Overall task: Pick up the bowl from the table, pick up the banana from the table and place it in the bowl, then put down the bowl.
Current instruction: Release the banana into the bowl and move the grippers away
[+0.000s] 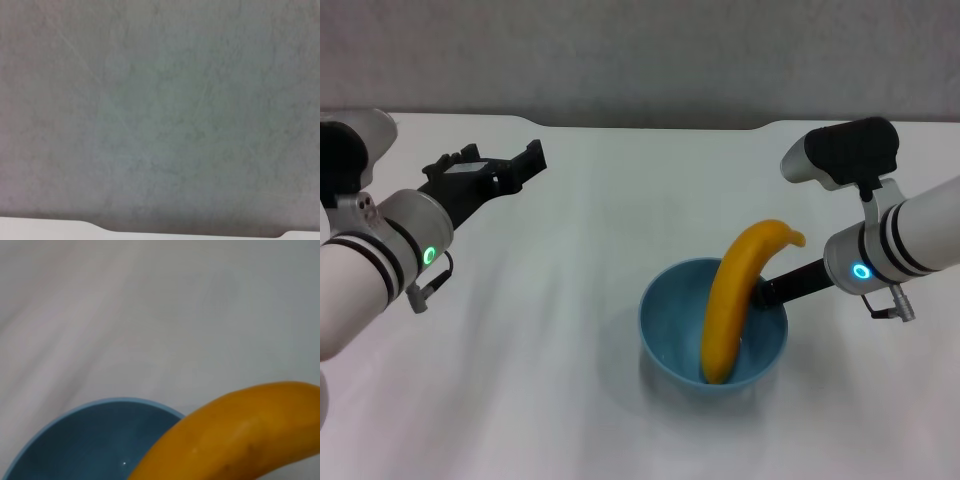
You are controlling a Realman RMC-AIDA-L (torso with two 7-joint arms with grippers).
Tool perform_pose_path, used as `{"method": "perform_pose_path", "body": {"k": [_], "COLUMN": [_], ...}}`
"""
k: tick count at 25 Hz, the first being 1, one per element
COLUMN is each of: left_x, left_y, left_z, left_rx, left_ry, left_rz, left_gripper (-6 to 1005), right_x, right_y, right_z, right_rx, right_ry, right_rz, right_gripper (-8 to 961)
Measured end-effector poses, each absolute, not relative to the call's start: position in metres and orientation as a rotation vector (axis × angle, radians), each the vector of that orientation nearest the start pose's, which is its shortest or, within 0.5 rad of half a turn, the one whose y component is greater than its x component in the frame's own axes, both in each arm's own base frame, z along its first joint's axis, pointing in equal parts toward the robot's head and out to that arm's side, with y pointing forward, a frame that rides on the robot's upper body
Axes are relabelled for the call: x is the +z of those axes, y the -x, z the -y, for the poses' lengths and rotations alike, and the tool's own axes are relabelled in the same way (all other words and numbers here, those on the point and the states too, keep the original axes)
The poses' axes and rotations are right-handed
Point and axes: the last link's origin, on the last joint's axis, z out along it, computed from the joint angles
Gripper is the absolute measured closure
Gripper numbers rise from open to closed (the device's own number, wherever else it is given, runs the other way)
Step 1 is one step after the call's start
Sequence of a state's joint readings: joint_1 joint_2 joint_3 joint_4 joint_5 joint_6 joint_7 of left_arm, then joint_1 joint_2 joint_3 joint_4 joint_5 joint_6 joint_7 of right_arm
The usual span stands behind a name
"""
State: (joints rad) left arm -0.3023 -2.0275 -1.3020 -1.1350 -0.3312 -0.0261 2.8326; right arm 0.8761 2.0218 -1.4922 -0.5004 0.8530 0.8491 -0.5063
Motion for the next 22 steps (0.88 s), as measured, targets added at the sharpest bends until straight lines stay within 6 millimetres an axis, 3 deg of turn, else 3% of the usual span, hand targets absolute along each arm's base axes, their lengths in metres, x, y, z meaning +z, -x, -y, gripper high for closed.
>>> {"method": "perform_pose_path", "body": {"k": [22], "left_x": [-0.0131], "left_y": [0.2176], "left_z": [-0.3934], "left_rx": [-0.667], "left_ry": [1.789], "left_rz": [0.941], "left_gripper": [96], "right_x": [-0.0709], "right_y": [-0.2374], "right_z": [-0.4146], "right_rx": [-0.248], "right_ry": [2.317], "right_rz": [-1.283], "right_gripper": [872]}}
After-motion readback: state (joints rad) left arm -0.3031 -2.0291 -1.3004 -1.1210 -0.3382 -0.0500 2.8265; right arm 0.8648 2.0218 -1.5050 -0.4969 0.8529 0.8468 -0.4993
